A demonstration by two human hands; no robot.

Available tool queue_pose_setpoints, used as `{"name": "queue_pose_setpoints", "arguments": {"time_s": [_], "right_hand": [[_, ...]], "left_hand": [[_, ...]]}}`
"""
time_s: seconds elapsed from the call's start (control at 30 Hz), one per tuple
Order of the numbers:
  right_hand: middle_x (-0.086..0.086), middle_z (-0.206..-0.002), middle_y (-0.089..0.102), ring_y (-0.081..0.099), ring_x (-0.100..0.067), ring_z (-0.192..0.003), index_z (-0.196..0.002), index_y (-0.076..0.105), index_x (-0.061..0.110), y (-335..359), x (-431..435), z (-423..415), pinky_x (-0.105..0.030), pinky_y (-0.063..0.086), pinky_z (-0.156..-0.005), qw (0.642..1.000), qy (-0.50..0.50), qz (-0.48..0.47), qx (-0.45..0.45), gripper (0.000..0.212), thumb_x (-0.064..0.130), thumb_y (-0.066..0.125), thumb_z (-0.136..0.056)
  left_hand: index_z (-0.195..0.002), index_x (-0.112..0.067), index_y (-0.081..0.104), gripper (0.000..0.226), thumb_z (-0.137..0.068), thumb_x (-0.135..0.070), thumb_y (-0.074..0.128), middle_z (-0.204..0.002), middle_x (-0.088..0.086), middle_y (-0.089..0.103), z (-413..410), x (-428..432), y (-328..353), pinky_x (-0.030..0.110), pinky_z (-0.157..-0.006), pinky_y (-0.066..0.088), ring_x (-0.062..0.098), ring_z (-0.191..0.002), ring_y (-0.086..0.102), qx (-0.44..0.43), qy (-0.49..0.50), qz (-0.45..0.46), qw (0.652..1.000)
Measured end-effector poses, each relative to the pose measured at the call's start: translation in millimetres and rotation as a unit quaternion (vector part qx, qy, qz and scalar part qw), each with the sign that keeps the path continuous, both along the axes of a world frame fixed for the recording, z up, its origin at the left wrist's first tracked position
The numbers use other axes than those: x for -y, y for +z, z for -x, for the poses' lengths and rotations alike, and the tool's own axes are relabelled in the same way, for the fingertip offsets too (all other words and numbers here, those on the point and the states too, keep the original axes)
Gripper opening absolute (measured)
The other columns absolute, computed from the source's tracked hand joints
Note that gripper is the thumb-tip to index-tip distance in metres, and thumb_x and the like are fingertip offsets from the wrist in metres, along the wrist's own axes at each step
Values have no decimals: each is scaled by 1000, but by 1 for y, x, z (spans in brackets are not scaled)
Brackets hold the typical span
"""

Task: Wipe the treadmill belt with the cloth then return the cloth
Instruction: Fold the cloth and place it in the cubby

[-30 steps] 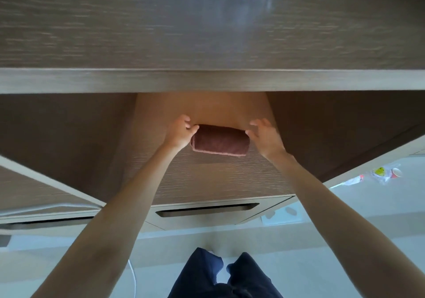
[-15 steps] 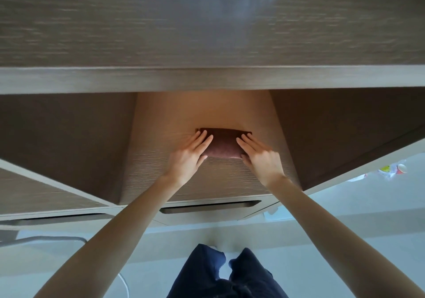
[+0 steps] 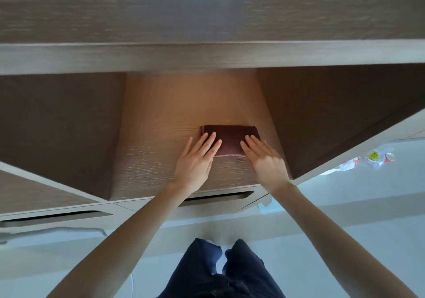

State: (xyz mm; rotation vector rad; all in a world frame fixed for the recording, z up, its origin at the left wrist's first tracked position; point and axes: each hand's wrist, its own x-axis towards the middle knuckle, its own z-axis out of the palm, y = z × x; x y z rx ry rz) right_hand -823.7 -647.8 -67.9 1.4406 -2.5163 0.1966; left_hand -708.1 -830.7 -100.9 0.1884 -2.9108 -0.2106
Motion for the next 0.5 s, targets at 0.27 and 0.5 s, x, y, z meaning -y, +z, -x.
{"name": "queue_pose_setpoints", "arguments": {"time_s": [0.27, 0.5], "right_hand": [[2, -158, 13, 6, -9, -145, -149, 20, 19, 2, 20, 43, -29, 47, -94, 983, -94, -125, 94, 66, -4, 47, -93], [-2, -152, 32, 23, -13, -142, -142, 38, 15, -3, 39, 80, -33, 43, -99, 987, -111, -51, 105, 68, -15, 54, -83]], "left_hand": [[-147, -22, 22, 64, -92, -2, 47, -156, -2, 16, 51, 8, 2, 26, -90, 46, 14, -143, 14, 22, 11, -16, 1000], [-142, -20, 36, 57, -92, 5, 43, -152, 0, 29, 93, 23, 2, 37, -86, 52, 14, -140, 24, 9, 22, -32, 999]]}}
